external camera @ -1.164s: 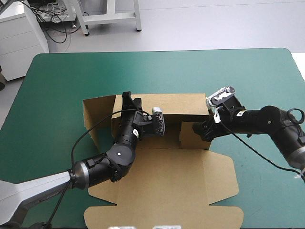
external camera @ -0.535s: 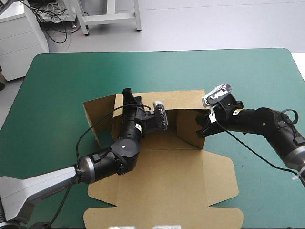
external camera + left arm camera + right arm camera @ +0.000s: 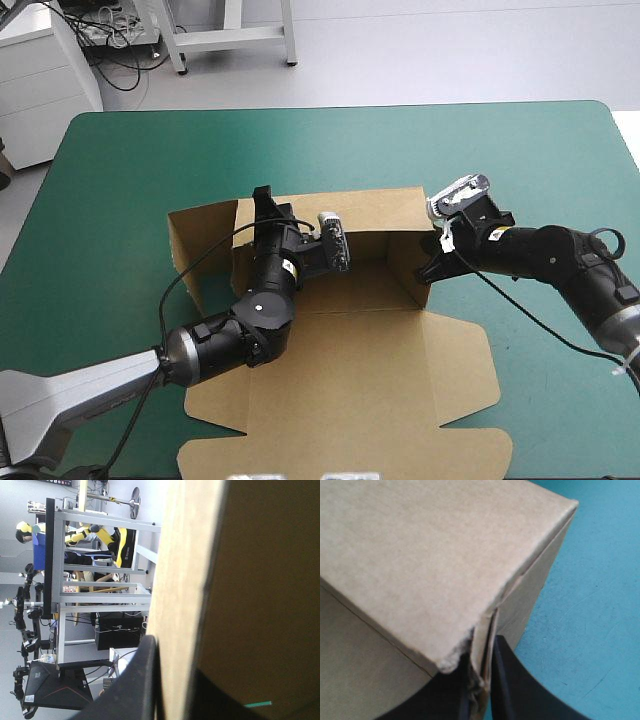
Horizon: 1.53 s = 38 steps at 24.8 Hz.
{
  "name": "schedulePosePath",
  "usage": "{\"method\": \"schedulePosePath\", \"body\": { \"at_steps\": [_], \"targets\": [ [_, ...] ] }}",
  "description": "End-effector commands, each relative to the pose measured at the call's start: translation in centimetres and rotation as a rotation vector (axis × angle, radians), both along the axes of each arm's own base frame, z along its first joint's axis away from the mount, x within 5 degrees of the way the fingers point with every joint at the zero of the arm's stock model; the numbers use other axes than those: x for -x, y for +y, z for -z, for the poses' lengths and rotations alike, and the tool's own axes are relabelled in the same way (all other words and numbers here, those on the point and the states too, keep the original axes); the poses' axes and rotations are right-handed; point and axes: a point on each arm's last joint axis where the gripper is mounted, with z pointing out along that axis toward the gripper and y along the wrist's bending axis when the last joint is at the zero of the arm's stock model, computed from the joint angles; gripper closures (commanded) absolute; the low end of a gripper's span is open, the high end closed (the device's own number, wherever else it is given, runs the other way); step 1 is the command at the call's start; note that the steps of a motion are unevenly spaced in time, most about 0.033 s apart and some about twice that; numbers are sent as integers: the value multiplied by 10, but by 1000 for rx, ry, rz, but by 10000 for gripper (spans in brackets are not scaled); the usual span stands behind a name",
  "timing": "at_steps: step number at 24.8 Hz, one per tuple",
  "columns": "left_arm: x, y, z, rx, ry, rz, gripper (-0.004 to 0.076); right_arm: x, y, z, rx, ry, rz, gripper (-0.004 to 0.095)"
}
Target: Fold the box
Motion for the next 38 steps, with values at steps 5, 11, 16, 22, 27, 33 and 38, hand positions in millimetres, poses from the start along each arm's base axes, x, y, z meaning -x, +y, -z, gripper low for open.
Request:
{"method": "schedulePosePath", "body": {
  "at_steps": [5, 11, 16, 22, 27, 33, 38],
  "targets": [
    [36, -10, -40, 159, -50, 121, 292, -9, -9, -25, -43, -171, 159, 928],
    [85, -7, -72, 216, -105, 220, 243, -22, -32, -22, -67, -162, 323, 930],
    [100, 3, -92, 274, -75, 233, 727, -25, -41, -24, -57, -164, 349, 930],
    [103, 15, -125, 356, 109, 240, 730, -25, -41, -24, -58, -163, 348, 931],
    [82, 36, -145, 452, 213, 143, 730, -24, -40, -23, -54, -151, 345, 930],
    [66, 82, -161, 646, 243, 6, 730, -23, -40, -21, -51, -132, 340, 931],
    [70, 129, -173, 773, 241, -119, 730, -23, -40, -21, -51, -132, 340, 931]
  ]
}}
